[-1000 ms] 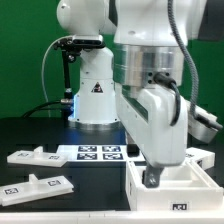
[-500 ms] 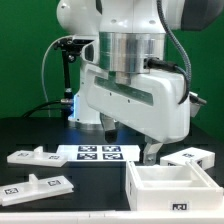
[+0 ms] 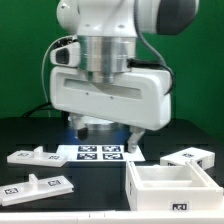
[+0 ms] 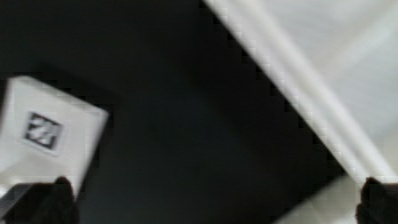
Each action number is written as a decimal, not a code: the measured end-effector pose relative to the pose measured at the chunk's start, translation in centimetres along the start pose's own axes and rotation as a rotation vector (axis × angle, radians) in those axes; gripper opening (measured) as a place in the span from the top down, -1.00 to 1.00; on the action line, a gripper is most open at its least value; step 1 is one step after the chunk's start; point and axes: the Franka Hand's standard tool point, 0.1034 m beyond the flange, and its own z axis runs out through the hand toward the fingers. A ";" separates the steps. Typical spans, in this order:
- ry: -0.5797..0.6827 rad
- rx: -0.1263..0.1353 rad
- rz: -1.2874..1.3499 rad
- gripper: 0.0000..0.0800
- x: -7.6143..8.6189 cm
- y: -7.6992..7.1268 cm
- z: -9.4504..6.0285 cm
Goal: Assemble cabinet
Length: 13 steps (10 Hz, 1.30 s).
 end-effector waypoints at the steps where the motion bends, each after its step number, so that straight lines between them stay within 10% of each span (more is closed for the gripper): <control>1: -0.002 0.001 -0.025 -0.99 -0.8 1.2 0.2; 5: 0.000 0.000 -0.050 -0.99 -0.6 1.1 0.3; 9: 0.147 0.026 -0.207 -0.99 -2.1 10.6 1.5; 13: 0.113 0.023 -0.193 -0.99 -3.1 10.9 2.2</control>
Offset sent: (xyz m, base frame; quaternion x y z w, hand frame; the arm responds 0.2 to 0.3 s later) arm 0.0000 0.0000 0.0000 0.0000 0.0000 0.0000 1.0000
